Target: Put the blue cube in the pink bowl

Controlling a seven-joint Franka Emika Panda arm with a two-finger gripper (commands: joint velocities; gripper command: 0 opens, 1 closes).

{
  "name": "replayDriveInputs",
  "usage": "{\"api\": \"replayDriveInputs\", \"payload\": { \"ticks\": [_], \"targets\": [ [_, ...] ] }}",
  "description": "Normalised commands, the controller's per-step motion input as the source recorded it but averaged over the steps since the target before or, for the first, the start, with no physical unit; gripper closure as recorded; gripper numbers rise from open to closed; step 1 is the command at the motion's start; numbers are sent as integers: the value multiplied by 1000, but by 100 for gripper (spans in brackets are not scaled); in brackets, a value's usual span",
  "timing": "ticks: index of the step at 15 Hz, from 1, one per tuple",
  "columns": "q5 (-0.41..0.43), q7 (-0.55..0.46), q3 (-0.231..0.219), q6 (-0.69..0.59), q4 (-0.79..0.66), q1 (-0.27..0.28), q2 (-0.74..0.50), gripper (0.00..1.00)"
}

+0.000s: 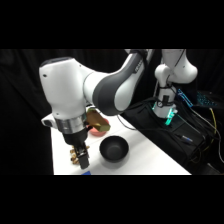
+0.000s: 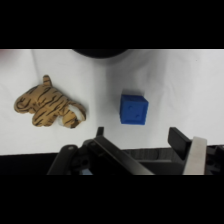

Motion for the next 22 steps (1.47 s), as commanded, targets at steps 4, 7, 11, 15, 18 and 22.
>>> {"api": "replayDriveInputs", "payload": {
  "ticks": [4, 7, 11, 15, 18, 22],
  "targets": [
    [-6, 148, -45, 101, 488, 91, 416, 0],
    [-26, 193, -101, 121, 442, 102, 385, 0],
    [-42, 234, -139, 121, 383, 107, 321, 0],
    [-38, 217, -124, 98, 304, 95, 252, 0],
    [-17, 172, -88, 60, 229, 74, 197, 0],
    [-19, 150, -91, 55, 113, 78, 107, 0]
  ]
}}
